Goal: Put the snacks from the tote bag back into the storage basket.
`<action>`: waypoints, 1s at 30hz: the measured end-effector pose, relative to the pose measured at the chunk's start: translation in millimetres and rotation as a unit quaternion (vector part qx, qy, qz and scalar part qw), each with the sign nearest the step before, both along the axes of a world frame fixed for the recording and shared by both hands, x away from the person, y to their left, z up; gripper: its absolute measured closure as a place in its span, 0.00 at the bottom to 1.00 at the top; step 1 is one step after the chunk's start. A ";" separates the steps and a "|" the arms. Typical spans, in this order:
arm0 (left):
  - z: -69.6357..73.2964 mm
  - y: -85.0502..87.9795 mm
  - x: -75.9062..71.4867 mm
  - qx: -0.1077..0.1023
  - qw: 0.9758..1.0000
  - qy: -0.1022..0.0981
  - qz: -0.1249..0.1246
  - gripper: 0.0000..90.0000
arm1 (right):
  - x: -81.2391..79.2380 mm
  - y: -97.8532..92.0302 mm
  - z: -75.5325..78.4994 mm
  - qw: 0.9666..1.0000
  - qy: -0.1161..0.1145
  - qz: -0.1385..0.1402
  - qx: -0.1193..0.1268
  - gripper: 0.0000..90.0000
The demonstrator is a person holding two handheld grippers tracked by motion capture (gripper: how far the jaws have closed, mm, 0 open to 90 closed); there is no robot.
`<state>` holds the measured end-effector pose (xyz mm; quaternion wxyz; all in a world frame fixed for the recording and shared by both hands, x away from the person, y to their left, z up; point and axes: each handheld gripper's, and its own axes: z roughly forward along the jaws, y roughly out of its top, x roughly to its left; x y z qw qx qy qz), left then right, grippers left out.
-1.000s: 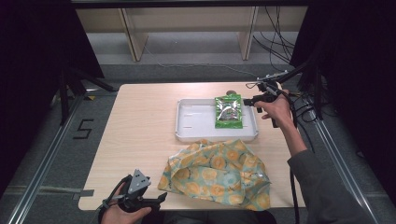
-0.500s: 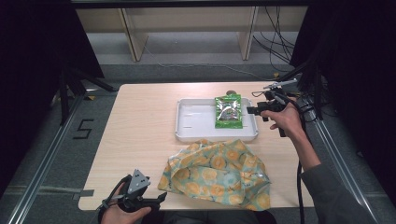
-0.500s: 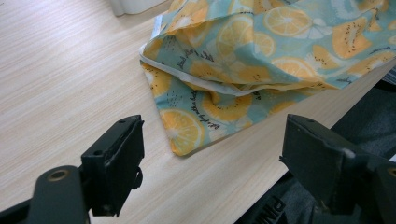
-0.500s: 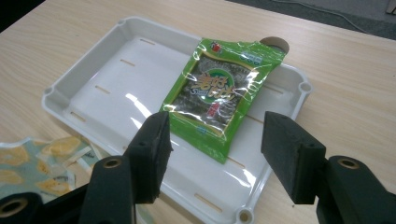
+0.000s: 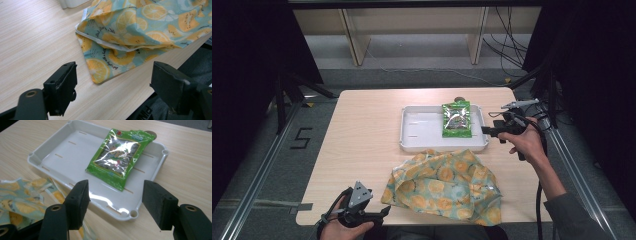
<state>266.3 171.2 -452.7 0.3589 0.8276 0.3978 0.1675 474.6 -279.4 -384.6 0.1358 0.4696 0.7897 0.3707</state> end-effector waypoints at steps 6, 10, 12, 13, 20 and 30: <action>-1.1 -3.3 -1.6 -0.017 1.000 -0.007 0.011 0.23 | -11.7 -8.7 -6.3 1.000 0.002 0.002 -0.002 0.43; -1.1 -3.2 -1.4 -0.013 1.000 -0.006 0.009 0.23 | -20.9 -15.9 -12.5 1.000 0.003 0.000 -0.006 0.43; -1.2 -3.2 -1.4 -0.016 1.000 -0.006 0.010 0.23 | -23.7 -19.7 -15.6 1.000 -0.001 0.002 -0.002 0.43; -1.1 -3.2 -1.5 -0.016 1.000 -0.006 0.010 0.23 | -26.7 -21.3 -16.6 1.000 0.001 -0.004 -0.014 0.43; -1.4 -3.6 -1.7 -0.016 1.000 -0.006 0.010 0.23 | -42.8 -26.4 -26.2 1.000 -0.003 -0.006 -0.011 0.42; -1.1 -3.2 -1.6 -0.018 1.000 -0.009 0.009 0.23 | -69.9 -33.6 -40.1 1.000 -0.015 0.000 -0.004 0.41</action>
